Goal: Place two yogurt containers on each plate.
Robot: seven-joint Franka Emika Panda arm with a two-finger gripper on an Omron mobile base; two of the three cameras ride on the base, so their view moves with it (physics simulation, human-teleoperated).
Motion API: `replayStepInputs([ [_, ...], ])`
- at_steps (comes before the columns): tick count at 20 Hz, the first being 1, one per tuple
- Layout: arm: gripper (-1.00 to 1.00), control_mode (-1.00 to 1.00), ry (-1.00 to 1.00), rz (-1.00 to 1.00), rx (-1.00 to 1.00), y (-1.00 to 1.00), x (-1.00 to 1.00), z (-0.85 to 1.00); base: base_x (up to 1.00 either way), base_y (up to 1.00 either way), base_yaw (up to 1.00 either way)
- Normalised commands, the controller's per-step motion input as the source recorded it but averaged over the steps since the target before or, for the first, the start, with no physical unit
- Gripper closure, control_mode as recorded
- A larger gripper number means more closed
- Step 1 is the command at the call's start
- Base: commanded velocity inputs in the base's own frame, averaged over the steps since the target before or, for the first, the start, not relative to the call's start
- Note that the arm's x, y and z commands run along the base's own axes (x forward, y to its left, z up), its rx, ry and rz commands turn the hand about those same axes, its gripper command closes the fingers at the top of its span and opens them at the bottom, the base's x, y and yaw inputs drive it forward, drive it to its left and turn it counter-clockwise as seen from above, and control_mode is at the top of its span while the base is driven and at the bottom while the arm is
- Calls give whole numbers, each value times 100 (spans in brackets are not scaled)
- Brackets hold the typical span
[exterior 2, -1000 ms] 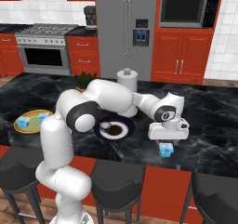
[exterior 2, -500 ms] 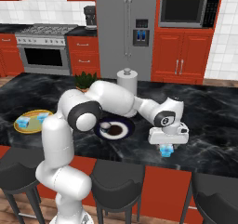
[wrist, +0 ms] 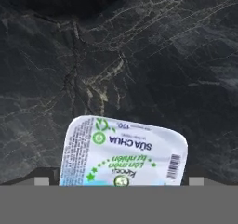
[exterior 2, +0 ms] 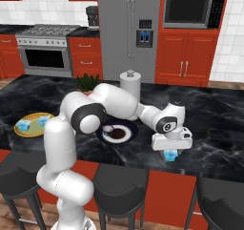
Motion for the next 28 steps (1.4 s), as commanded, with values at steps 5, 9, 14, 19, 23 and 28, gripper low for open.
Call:
replayStepInputs([
  [5, -100, -100, 0, 0, -1, -1, 11, -8, 0, 0, 0],
  [9, -100, -100, 0, 0, 0, -6, 7, -8, 0, 0, 0],
  [14, 100, -100, 0, 0, 0, -7, 2, -9, 0, 0, 0],
  [19, 100, -100, 0, 0, 0, -3, -2, -10, 0, 0, 0],
  [23, 100, -100, 0, 0, 0, 0, -1, 2, 0, 0, 0],
  [28, 100, -100, 0, 0, 0, 34, -1, 40, 0, 0, 0],
])
